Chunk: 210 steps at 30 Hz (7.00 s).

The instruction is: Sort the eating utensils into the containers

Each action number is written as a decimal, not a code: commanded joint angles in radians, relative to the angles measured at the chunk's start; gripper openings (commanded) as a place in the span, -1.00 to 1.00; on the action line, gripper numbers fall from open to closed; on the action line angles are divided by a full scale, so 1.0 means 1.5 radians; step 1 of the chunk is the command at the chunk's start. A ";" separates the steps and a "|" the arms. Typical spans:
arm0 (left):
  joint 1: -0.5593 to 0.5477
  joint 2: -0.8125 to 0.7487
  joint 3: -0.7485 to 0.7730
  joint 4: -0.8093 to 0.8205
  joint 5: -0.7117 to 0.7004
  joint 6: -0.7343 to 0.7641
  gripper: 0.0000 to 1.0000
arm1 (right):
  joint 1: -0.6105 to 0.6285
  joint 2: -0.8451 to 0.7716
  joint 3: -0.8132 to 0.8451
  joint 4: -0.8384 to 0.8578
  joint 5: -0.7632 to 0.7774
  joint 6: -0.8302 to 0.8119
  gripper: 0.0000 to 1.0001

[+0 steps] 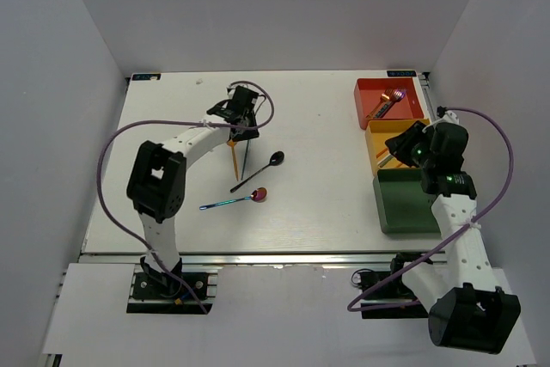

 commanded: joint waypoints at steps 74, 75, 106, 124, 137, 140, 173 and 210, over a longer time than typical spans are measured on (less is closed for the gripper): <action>-0.063 -0.026 0.079 -0.012 -0.087 -0.015 0.87 | 0.202 0.075 -0.096 0.235 -0.161 0.069 0.20; -0.066 0.003 0.095 -0.021 -0.112 -0.008 0.96 | 0.202 0.073 -0.096 0.212 -0.145 0.069 0.20; -0.067 0.290 0.253 -0.071 -0.123 -0.015 -0.57 | 0.202 -0.035 -0.126 0.114 -0.076 0.016 0.21; -0.021 0.275 0.295 0.071 -0.180 0.046 -1.00 | 0.203 -0.034 -0.128 0.125 -0.089 0.017 0.20; -0.022 0.052 0.137 0.153 -0.001 -0.032 -1.00 | 0.205 0.004 -0.142 0.276 -0.237 0.025 0.20; -0.031 -0.026 0.047 0.194 0.049 -0.068 -1.00 | 0.221 0.034 -0.125 0.316 -0.273 0.026 0.20; -0.152 -0.293 -0.161 0.244 0.047 -0.119 0.96 | 0.411 0.203 0.025 0.284 -0.016 0.113 -1.00; -0.151 -0.366 -0.089 -0.112 -0.242 0.086 0.96 | -0.039 0.417 0.182 0.052 0.184 0.127 0.43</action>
